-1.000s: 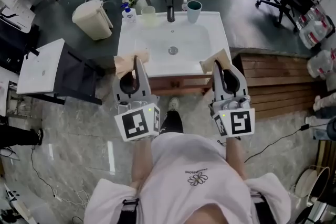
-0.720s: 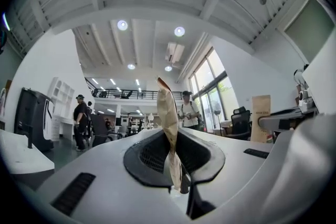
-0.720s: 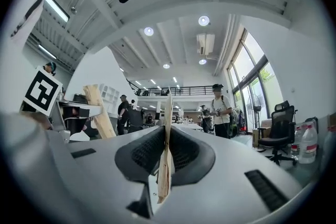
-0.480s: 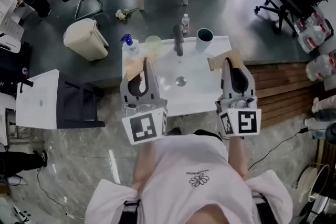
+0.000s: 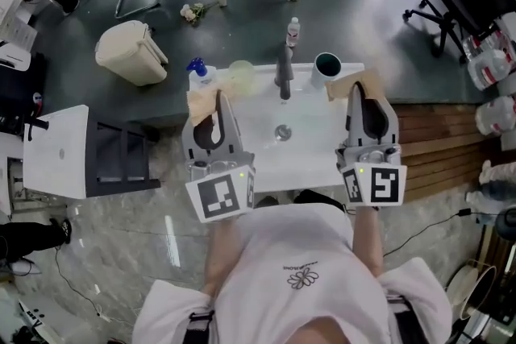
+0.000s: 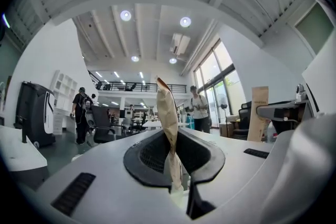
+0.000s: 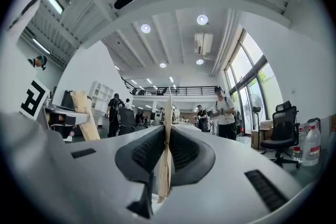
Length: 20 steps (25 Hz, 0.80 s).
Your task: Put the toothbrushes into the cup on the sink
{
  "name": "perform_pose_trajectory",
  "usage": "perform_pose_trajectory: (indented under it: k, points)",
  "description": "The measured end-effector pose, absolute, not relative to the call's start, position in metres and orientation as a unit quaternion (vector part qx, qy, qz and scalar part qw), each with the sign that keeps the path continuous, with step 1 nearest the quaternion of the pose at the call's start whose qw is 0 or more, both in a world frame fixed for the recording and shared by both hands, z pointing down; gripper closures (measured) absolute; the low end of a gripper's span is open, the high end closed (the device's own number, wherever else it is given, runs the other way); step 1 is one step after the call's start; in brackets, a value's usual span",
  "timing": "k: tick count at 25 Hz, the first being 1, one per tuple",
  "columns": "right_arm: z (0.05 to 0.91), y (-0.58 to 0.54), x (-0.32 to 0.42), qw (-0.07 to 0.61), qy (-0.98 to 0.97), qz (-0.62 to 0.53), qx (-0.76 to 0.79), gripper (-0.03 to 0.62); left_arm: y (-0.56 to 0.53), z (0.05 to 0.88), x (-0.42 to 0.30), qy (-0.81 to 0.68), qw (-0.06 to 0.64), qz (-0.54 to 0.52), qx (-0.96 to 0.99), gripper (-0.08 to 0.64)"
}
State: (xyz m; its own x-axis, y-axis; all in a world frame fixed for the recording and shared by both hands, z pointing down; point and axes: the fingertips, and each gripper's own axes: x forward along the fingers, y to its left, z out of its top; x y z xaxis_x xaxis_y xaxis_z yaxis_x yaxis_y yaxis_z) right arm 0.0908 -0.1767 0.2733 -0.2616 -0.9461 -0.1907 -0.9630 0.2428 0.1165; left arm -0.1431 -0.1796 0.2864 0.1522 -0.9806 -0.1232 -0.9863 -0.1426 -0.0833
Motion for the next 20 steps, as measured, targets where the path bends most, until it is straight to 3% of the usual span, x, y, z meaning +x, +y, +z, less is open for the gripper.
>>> perform_pose_trajectory:
  k: [9, 14, 20]
  points:
    - [0.285, -0.208, 0.079, 0.017, 0.808, 0.100, -0.581, 0.565, -0.195, 0.295, -0.140, 0.664, 0.053, 0.017, -0.745, 0.517]
    - [0.281, -0.215, 0.084, 0.024, 0.809, 0.100, -0.578, 0.565, -0.228, 0.274, -0.142, 0.659, 0.081, 0.027, -0.747, 0.518]
    - [0.285, -0.208, 0.085, 0.016, 0.809, 0.098, -0.579, 0.565, -0.286, 0.325, -0.153, 0.647, 0.020, -0.016, -0.762, 0.520]
